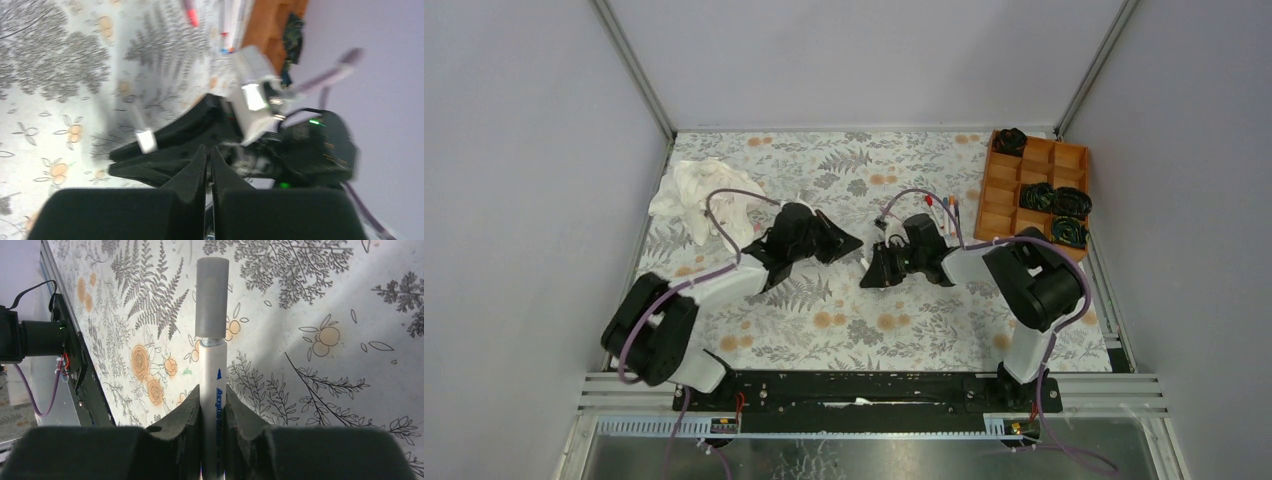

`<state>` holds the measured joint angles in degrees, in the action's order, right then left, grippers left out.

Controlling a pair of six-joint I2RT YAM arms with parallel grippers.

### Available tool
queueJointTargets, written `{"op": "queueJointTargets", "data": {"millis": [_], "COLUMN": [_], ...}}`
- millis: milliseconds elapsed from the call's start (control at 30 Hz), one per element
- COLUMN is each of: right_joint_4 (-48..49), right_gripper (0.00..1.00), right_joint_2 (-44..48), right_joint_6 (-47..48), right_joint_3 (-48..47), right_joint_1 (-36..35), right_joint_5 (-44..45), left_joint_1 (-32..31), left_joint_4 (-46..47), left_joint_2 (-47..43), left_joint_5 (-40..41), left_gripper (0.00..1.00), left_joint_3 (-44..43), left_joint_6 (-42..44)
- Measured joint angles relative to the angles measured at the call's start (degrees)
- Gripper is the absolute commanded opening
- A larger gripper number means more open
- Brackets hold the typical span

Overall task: Insert the pens into the pen caps
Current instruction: Insert the pen cap onto the pen, then press the pen cap onto the pen.

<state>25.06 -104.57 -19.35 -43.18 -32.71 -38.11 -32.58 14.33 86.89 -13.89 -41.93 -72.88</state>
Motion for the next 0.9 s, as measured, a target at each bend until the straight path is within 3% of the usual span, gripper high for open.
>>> {"op": "queueJointTargets", "data": {"millis": [200, 400, 500, 633, 700, 900], "right_joint_4": [4.0, 9.1, 11.0, 12.9, 13.1, 14.8], "right_gripper": [0.00, 0.00, 0.00, 0.00, 0.00, 0.00], "right_joint_2": [3.3, 15.6, 22.9, 26.6, 27.1, 28.7], "right_joint_6": [2.4, 8.5, 11.1, 10.9, 9.9, 2.3], "right_joint_3": [1.9, 4.8, 4.8, 2.4, 1.0, -5.1], "right_joint_1": [1.0, 3.6, 4.9, 8.6, 10.4, 11.7], "right_joint_5": [-3.9, -9.5, -13.3, -20.7, -24.5, -34.3], "left_joint_1": [0.0, 0.0, 0.0, 0.0, 0.0, 0.0], "left_joint_4": [-1.9, -0.8, 0.4, 3.6, 6.2, 16.7], "left_joint_2": [-17.6, -30.7, -33.4, -35.6, -36.1, -33.8], "left_joint_5": [3.5, 3.8, 2.3, -0.8, -3.1, -12.4], "left_gripper": [0.44, 0.52, 0.56, 0.88, 0.96, 0.99], "left_joint_3": [0.0, 0.8, 1.5, 1.7, 1.7, 0.8], "left_joint_6": [8.3, 21.6, 28.1, 36.1, 39.3, 43.8]}}
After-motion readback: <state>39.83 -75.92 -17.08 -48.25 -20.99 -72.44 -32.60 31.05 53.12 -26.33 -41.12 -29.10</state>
